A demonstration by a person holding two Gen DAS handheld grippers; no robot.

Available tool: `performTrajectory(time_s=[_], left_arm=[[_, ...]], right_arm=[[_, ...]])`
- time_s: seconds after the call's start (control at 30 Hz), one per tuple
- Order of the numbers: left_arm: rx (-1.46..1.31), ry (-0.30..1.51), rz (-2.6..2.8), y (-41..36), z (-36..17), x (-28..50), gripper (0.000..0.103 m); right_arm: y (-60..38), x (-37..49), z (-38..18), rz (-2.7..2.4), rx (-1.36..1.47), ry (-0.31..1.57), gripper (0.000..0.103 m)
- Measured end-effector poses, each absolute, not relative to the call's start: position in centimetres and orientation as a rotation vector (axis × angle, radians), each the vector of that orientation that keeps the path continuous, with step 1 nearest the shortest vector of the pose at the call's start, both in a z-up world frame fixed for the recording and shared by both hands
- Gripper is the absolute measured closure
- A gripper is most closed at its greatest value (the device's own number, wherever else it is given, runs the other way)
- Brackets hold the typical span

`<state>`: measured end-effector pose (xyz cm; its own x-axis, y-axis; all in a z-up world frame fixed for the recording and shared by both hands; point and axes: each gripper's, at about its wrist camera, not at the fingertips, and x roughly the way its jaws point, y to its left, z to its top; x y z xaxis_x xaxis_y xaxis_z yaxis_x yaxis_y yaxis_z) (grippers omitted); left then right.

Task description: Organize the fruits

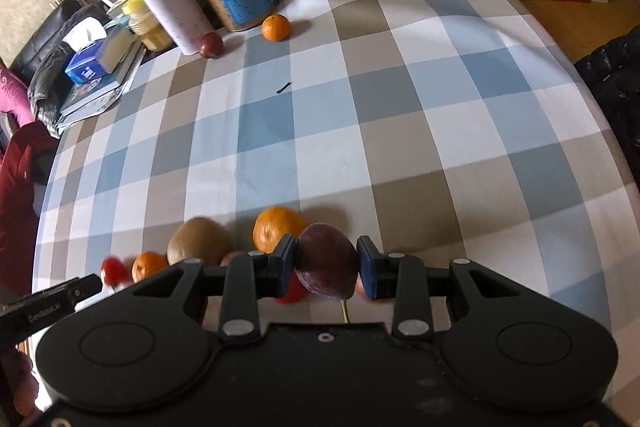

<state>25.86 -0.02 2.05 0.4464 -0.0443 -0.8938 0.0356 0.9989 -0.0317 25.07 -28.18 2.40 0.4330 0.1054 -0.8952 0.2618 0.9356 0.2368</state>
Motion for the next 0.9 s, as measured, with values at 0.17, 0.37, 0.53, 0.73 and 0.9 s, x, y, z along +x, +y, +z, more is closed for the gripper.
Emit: performTrajectory(time_s=[0.17, 0.37, 0.53, 0.73, 0.9], left_arm=[[-0.032, 1.124, -0.026, 0.6, 1.7, 26.4, 0.058], [-0.055, 1.113, 0.022, 1.6, 0.8, 27.8, 0.044], [-0.051, 1.151, 0.028, 1.6, -0.9, 29.0, 0.044], [-0.070, 1.180, 0.037, 1.8, -2.3, 30.1, 0.044], [-0.067, 1.206, 0.029, 1.6, -2.9, 30.2, 0.044]], right_arm=[[-28.1, 23.2, 2.7, -0.094, 0.367, 1.128, 0.068], [-28.3, 23.0, 2.3, -0.107, 0.371, 1.135, 0.068], [-28.2, 23.9, 1.4, -0.101, 0.373, 1.160, 0.068], [-27.8, 24.8, 0.8, -0.100, 0.358, 1.174, 0.068], [-27.8, 25.6, 0.2, -0.092, 0.366, 1.193, 0.068]])
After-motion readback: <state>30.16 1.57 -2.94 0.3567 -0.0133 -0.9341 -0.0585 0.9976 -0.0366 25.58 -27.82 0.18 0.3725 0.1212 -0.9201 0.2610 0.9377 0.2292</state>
